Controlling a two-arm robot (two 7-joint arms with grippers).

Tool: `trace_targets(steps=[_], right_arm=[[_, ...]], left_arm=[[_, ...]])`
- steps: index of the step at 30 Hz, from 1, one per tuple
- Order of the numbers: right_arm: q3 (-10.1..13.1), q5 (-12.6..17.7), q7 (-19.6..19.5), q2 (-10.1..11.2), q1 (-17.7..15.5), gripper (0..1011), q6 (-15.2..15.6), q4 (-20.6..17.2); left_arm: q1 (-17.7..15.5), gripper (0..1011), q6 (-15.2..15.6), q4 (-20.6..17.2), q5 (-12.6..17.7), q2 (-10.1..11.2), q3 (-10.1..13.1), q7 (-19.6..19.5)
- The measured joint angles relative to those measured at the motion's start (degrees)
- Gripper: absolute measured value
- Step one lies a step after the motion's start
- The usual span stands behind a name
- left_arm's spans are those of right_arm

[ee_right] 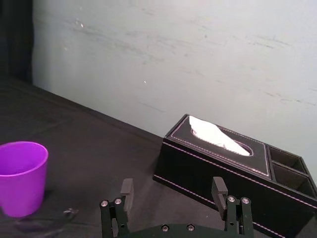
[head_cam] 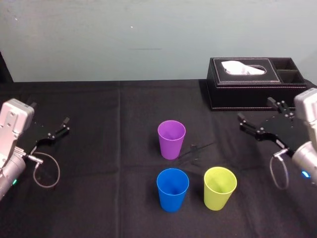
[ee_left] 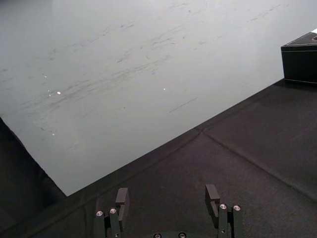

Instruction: Stack the three plastic cups sequentially using one hand.

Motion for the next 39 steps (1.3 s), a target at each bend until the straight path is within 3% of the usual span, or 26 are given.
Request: trace_targets(steps=[9, 25, 31, 39], right_arm=[[5.4, 6.6, 7.9, 4.7, -6.2, 1000, -1.2, -5.8], [12.1, 11.9, 19.9, 11.3, -17.8, 1000, -7.4, -12.4], [13.3, 12.9, 23.6, 12.3, -21.0, 1000, -9.0, -13.1], [12.9, 12.0, 26.3, 11.8, -22.8, 1000, -10.2, -12.8]], left_arm=[[0.0, 1010, 0.0, 0.0, 0.0, 0.0, 0.0, 0.0], [0.0, 1010, 0.0, 0.0, 0.0, 0.0, 0.0, 0.0], [0.0, 1010, 0.0, 0.0, 0.0, 0.0, 0.0, 0.0], [0.0, 1010, 0.0, 0.0, 0.0, 0.0, 0.0, 0.0]])
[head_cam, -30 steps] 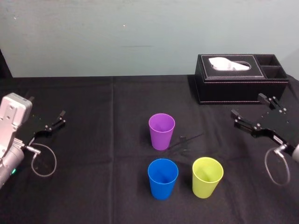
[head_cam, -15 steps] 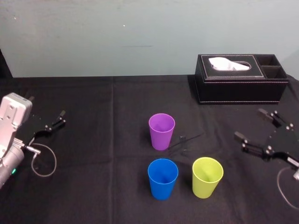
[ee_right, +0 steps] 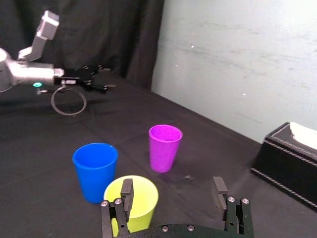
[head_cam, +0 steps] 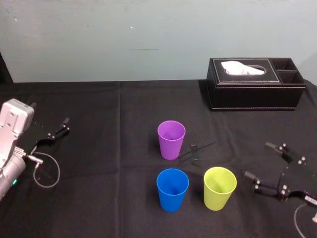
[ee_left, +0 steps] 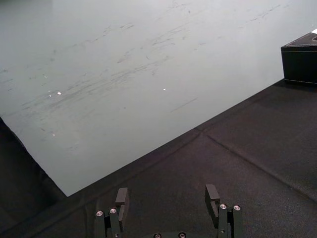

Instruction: Stack the three plastic cups sequentially using one hand.

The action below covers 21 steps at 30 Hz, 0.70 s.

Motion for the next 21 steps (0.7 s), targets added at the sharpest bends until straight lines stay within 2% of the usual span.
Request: trace_targets(steps=[12, 21], right_arm=[[-2.1, -2.4, 3.4, -1.7, -0.7, 1000, -0.1, 0.8], [-2.8, -3.7, 4.7, -3.0, -1.2, 1000, 0.5, 1.4]], left_arm=[[0.0, 1010, 0.0, 0.0, 0.0, 0.0, 0.0, 0.0], [0.0, 1010, 0.0, 0.0, 0.0, 0.0, 0.0, 0.0]])
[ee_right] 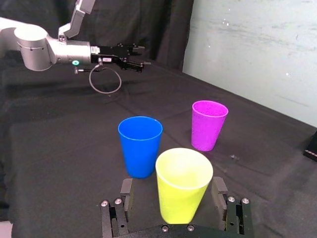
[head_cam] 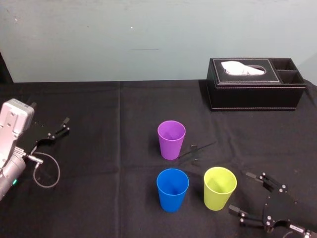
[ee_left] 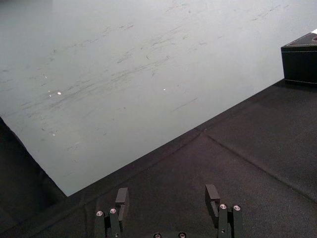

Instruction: Stack the three plastic cups sequentially using one hand.

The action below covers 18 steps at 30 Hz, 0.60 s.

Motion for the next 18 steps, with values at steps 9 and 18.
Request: trace_targets(steps=[9, 18], right_arm=[[0.5, -0.6, 0.9, -1.3, -0.2, 1000, 0.5, 0.5], [0.7, -1.4, 1.1, -2.2, -0.1, 1000, 1.0, 1.3]], left_arm=[[0.0, 1010, 0.0, 0.0, 0.0, 0.0, 0.0, 0.0], [0.0, 1010, 0.0, 0.0, 0.0, 0.0, 0.0, 0.0]])
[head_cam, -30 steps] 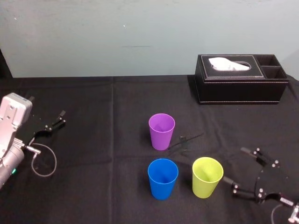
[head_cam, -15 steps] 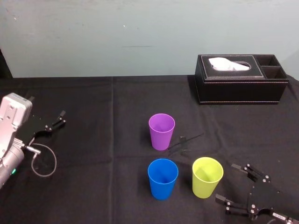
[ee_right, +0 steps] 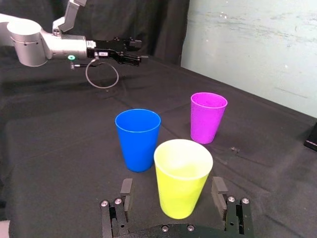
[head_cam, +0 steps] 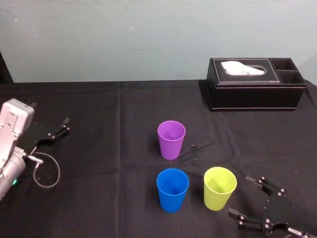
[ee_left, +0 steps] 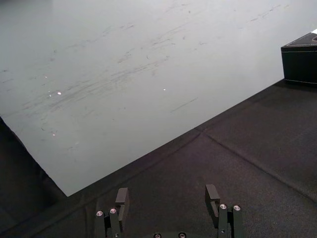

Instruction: Stack the three plastic cups sequentially using one hand.

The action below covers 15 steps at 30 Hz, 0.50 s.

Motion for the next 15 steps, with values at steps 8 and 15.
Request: trace_targets(steps=[8, 15], right_arm=[[-0.1, 0.1, 0.1, -0.9, 0.7, 1000, 0.4, 1.1], [-0.4, 0.5, 0.5, -1.5, 1.5, 1000, 0.7, 2.1]], left_arm=[[0.0, 1010, 0.0, 0.0, 0.0, 0.0, 0.0, 0.0], [0.0, 1010, 0.0, 0.0, 0.0, 0.0, 0.0, 0.0]])
